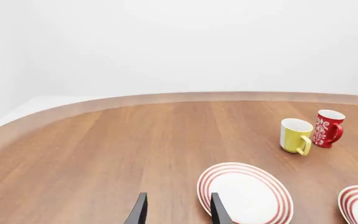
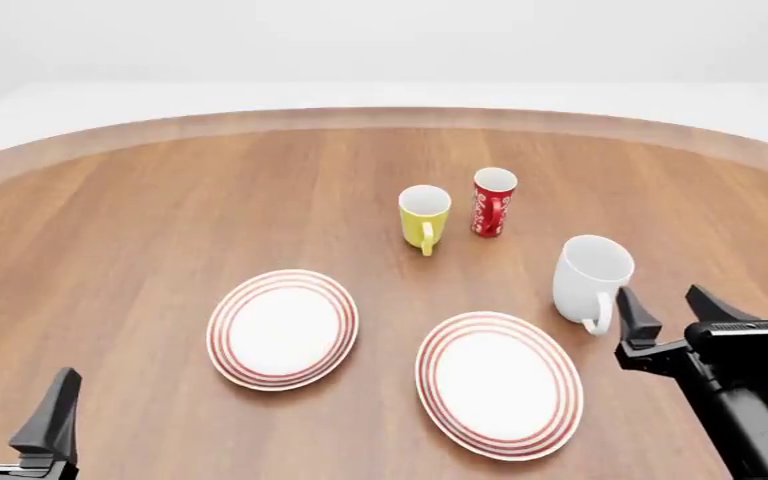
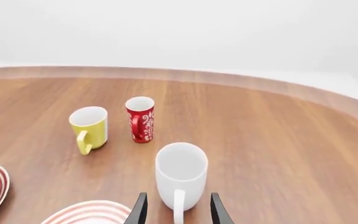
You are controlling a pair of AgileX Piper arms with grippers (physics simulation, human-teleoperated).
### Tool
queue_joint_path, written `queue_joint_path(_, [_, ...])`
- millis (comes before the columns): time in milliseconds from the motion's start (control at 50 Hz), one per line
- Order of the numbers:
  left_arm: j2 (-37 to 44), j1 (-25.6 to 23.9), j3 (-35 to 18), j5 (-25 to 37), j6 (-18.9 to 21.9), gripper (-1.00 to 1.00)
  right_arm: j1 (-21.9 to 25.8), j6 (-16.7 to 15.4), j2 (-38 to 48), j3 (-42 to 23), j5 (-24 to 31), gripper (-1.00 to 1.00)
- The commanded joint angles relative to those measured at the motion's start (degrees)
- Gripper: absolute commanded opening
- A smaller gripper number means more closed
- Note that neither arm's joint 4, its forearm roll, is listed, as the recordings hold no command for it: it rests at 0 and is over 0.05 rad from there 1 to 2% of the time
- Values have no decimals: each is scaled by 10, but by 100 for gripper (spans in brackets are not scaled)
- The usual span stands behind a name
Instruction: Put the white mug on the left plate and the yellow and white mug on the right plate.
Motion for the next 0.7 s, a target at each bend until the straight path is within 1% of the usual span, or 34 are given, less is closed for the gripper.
queue_joint_path(20, [0,0,0,0,0,100,0,3,77,-21,-43,100])
queue_joint_path(280, [0,0,0,0,0,100,-4,10,135,-33,-75,100])
queue_joint_path(400, [0,0,0,0,0,100,-8,13,151,-36,-78,100])
queue_joint_path(520, [0,0,0,0,0,100,-15,12,186,-47,-88,100])
queue_joint_path(700, [0,0,0,0,0,100,-11,15,225,-65,-94,100])
